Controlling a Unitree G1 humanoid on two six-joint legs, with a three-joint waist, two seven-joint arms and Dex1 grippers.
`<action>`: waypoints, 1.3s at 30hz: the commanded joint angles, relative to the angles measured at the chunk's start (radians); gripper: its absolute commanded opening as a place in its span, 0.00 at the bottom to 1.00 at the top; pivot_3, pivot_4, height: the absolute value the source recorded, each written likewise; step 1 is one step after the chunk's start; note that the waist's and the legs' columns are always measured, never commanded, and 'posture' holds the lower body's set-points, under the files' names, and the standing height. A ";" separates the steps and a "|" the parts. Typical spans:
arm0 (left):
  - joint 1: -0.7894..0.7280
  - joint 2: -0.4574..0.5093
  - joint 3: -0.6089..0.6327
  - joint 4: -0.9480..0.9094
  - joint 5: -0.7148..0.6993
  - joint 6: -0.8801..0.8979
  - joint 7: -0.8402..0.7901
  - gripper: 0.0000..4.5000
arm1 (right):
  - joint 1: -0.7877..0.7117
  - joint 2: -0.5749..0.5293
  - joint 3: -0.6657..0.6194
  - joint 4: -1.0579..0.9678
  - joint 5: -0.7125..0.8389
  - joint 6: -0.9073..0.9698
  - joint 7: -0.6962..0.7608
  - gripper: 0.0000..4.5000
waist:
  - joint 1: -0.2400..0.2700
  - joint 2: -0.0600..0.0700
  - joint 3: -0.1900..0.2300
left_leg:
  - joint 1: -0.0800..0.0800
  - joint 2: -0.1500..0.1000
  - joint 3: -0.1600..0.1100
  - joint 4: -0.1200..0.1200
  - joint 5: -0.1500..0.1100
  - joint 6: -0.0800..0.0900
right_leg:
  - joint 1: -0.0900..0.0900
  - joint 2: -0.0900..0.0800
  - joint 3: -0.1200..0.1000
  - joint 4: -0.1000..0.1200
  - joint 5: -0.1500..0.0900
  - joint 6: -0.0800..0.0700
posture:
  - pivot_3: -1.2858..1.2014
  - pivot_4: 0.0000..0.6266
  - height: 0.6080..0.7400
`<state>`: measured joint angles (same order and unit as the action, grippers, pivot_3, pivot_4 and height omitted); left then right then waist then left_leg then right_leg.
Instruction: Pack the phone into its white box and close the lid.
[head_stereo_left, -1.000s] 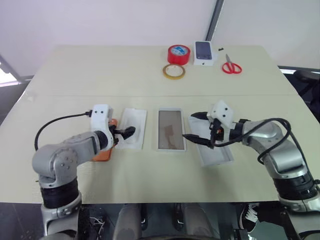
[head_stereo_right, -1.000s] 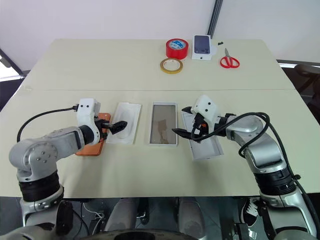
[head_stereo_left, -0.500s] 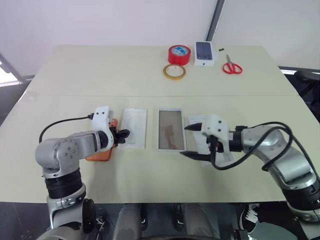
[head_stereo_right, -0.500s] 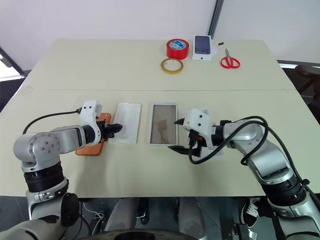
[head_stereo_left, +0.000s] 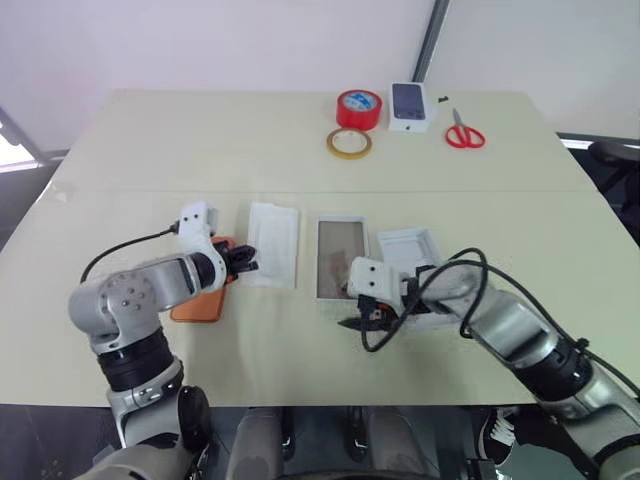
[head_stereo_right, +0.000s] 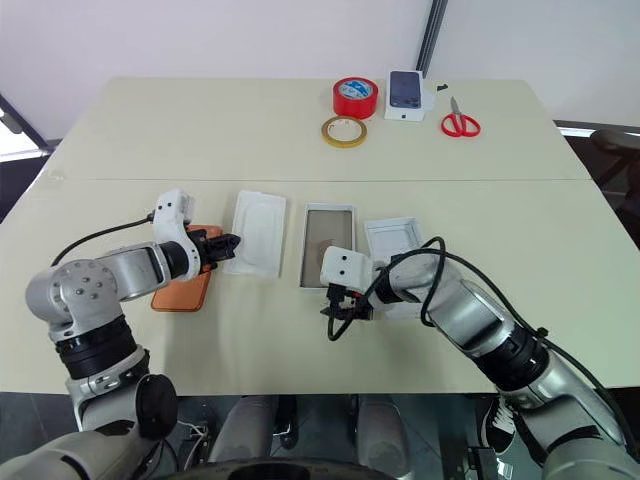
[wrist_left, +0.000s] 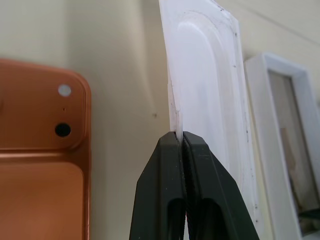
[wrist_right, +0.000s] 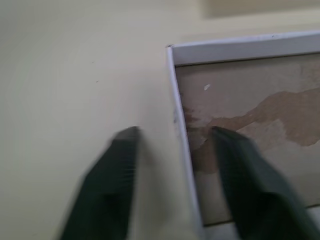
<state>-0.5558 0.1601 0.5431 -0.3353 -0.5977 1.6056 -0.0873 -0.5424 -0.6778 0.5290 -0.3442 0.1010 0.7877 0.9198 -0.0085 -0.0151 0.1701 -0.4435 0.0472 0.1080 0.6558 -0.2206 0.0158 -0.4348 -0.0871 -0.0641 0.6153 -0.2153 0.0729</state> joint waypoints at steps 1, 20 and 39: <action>-0.034 -0.004 0.046 -0.048 -0.007 0.009 -0.007 0.00 | -0.019 0.013 0.013 -0.003 -0.020 -0.001 0.003 0.16 | 0.000 0.000 0.000 | 0.000 0.000 0.000 0.000 0.000 0.000 | 0.000 0.000 0.000 0.000 0.000 0.000 | 0.52 0.24 1.00; -0.063 -0.059 0.070 -0.080 -0.066 0.009 0.022 0.00 | -0.067 0.131 -0.054 0.006 0.000 -0.097 0.030 0.40 | -0.001 -0.001 0.000 | 0.000 0.000 0.000 0.000 0.000 0.000 | 0.001 0.001 0.000 0.001 0.000 0.001 | 0.52 0.24 1.00; 0.038 -0.253 -0.083 -0.122 -0.150 0.009 0.237 0.00 | -0.038 0.006 -0.300 0.066 0.074 -0.116 0.005 0.50 | -0.001 -0.002 0.000 | 0.000 0.000 0.000 0.001 0.000 0.000 | 0.001 0.001 0.000 0.001 0.000 0.000 | 0.52 0.24 1.00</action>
<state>-0.5115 -0.0876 0.4727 -0.4188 -0.7131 1.6056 0.1409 -0.5699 -0.6807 0.2441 -0.2680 0.1773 0.6957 0.9361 -0.0099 -0.0168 0.1704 -0.4433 0.0473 0.1074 0.6567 -0.2207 0.0158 -0.4340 -0.0861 -0.0642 0.6159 -0.2153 0.0731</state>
